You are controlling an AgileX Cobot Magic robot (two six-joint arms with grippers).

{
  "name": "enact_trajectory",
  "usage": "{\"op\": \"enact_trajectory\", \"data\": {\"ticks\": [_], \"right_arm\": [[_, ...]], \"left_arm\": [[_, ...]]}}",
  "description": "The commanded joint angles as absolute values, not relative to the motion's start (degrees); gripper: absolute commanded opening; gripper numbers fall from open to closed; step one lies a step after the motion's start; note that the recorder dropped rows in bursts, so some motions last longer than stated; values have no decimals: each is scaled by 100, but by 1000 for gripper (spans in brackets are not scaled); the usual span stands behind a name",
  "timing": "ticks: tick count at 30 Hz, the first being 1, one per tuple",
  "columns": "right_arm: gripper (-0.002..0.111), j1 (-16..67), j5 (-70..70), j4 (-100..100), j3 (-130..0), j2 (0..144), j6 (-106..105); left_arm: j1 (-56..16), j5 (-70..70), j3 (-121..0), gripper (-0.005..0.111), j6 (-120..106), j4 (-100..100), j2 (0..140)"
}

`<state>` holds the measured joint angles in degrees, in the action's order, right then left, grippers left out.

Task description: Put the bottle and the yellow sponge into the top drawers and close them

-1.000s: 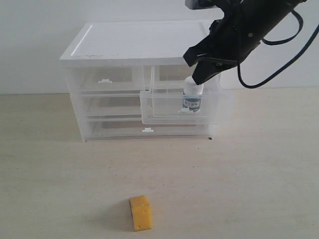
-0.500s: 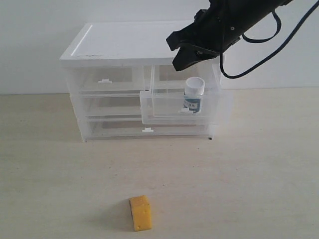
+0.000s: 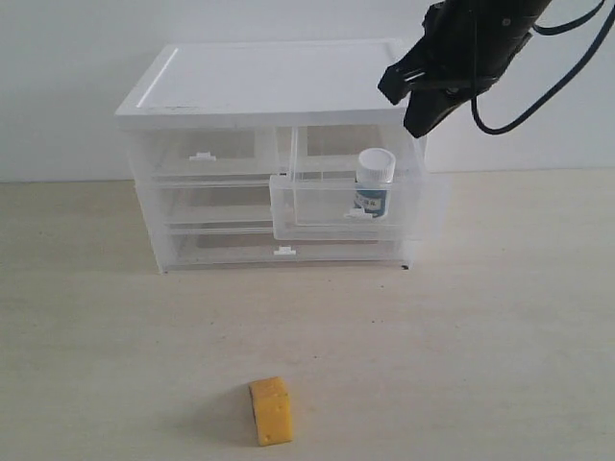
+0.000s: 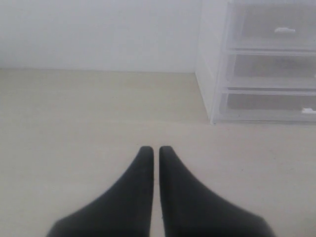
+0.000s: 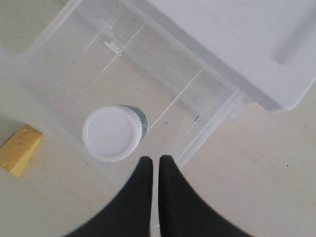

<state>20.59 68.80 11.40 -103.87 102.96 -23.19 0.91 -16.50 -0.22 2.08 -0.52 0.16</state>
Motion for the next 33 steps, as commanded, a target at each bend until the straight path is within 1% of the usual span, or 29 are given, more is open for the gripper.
{"op": "enact_trajectory", "data": {"ticks": [1, 17, 30, 33], "right_arm": [[0, 2056, 6945, 1115, -10405, 10414, -2158], [0, 2056, 6908, 1442, -10405, 10816, -2041], [0, 2056, 6212, 3118, -10405, 10911, -2500], [0, 2056, 5890, 3802, -10405, 11256, -2730]], "left_arm": [[108, -1624, 0, 4, 189, -111, 0], [108, -1624, 0, 4, 189, -111, 0], [108, -1624, 0, 4, 189, -111, 0], [108, -1624, 0, 4, 189, -111, 0]]}}
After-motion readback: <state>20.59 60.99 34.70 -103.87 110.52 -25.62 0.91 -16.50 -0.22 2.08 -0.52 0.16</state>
